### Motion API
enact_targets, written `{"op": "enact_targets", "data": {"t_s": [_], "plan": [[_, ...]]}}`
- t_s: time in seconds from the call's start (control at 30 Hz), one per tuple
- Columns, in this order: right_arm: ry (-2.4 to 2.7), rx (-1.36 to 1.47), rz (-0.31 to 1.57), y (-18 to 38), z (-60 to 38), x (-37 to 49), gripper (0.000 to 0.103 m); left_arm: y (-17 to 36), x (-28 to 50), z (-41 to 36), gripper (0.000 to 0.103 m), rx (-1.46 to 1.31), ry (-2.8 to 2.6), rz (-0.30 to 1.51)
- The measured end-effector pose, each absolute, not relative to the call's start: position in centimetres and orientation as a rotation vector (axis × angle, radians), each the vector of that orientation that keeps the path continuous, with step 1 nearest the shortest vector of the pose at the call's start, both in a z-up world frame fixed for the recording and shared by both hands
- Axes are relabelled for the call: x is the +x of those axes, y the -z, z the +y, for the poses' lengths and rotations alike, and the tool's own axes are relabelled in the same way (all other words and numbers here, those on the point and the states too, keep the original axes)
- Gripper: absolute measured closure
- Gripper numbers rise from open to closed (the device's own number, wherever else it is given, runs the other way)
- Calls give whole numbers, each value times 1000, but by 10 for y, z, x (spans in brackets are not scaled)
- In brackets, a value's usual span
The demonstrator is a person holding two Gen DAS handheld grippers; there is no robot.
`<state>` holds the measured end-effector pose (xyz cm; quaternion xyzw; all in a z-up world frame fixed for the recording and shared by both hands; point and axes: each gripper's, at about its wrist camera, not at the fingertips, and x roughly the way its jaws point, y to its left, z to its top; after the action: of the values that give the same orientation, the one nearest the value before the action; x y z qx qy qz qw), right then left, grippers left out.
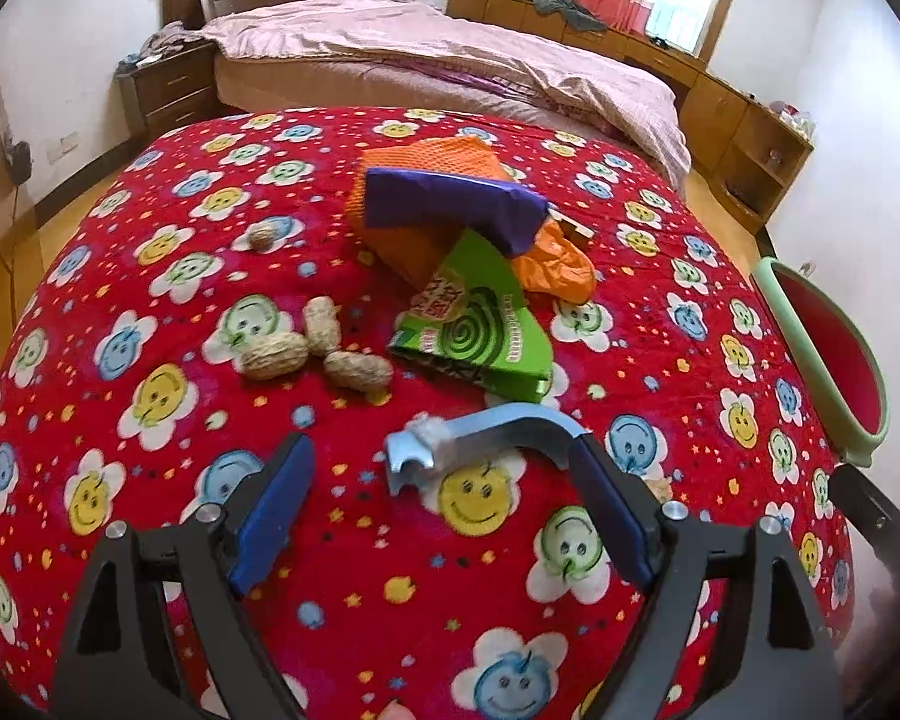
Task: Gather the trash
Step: 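Grasp the light-blue plastic clip with the left tool while the right tool approaches the green box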
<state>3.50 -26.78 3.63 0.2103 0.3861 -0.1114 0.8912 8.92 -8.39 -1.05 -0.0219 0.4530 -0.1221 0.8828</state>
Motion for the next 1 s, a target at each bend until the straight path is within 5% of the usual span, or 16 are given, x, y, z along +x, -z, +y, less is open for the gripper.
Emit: {"op": "enact_targets", "data": {"t_s": [0.73, 1.0], "plan": [[219, 465, 808, -31, -276, 35, 7, 21, 103, -111, 13, 18, 270, 942], [216, 463, 811, -31, -275, 35, 7, 18, 98, -102, 28, 14, 258, 933]]}}
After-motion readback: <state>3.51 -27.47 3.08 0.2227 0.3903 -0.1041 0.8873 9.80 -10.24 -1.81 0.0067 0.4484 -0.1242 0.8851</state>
